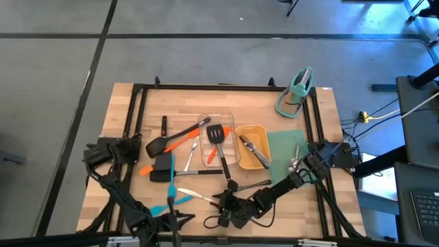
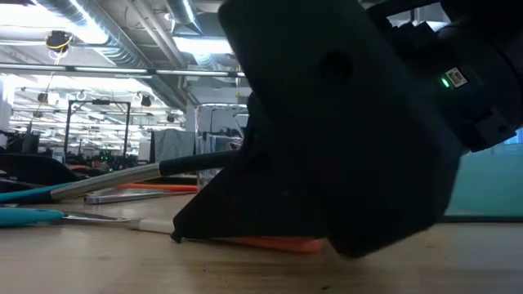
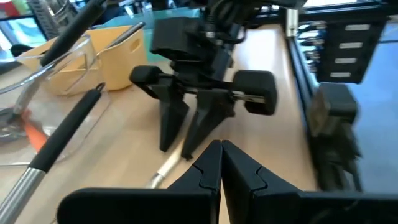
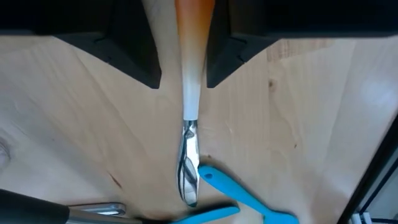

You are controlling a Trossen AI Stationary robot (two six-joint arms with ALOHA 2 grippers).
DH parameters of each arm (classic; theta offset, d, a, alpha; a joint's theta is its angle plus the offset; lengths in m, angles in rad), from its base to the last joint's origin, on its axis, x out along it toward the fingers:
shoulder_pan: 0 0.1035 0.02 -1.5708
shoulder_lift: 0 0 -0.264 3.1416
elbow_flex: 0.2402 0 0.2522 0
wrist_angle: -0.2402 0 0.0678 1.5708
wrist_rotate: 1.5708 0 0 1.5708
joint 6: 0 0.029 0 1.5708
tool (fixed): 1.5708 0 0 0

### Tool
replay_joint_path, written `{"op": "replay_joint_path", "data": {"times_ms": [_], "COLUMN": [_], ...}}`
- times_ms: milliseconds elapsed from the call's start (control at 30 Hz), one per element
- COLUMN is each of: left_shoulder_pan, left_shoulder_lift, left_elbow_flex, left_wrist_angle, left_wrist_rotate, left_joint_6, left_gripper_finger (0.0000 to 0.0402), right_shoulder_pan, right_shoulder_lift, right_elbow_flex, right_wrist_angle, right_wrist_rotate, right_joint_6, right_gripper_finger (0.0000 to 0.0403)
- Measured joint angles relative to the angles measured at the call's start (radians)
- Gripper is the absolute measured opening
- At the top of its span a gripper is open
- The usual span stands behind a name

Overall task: Pick & Place Kitchen Items
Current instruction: Put the orange table knife into the yellow bin

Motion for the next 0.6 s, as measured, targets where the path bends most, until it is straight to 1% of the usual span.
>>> {"op": "replay_joint_path", "data": {"times_ms": [133, 267, 367, 467, 600], "left_shoulder_pan": [0.020, 0.029, 0.044, 0.065, 0.087], "left_shoulder_lift": [0.000, 0.000, -0.009, -0.025, -0.026], "left_elbow_flex": [0.000, 0.000, -0.001, -0.001, -0.002], "left_wrist_angle": [0.000, -0.004, -0.046, -0.101, -0.158], "left_wrist_rotate": [-0.009, -0.054, -0.057, -0.029, 0.035], "left_joint_6": [-0.001, 0.000, -0.013, -0.067, -0.108], "left_gripper_finger": [0.0002, 0.0002, 0.0002, 0.0002, 0.0002], "right_shoulder_pan": [0.016, 0.032, 0.047, 0.060, 0.070], "right_shoulder_lift": [0.002, 0.003, 0.004, 0.005, 0.005], "right_elbow_flex": [0.000, 0.000, 0.000, 0.000, 0.000], "right_wrist_angle": [-0.002, -0.016, -0.032, -0.044, -0.051], "right_wrist_rotate": [0.008, 0.017, 0.042, 0.065, 0.079], "right_joint_6": [0.023, 0.039, 0.049, 0.054, 0.077], "right_gripper_finger": [0.0119, 0.0101, 0.0088, 0.0077, 0.0072]}}
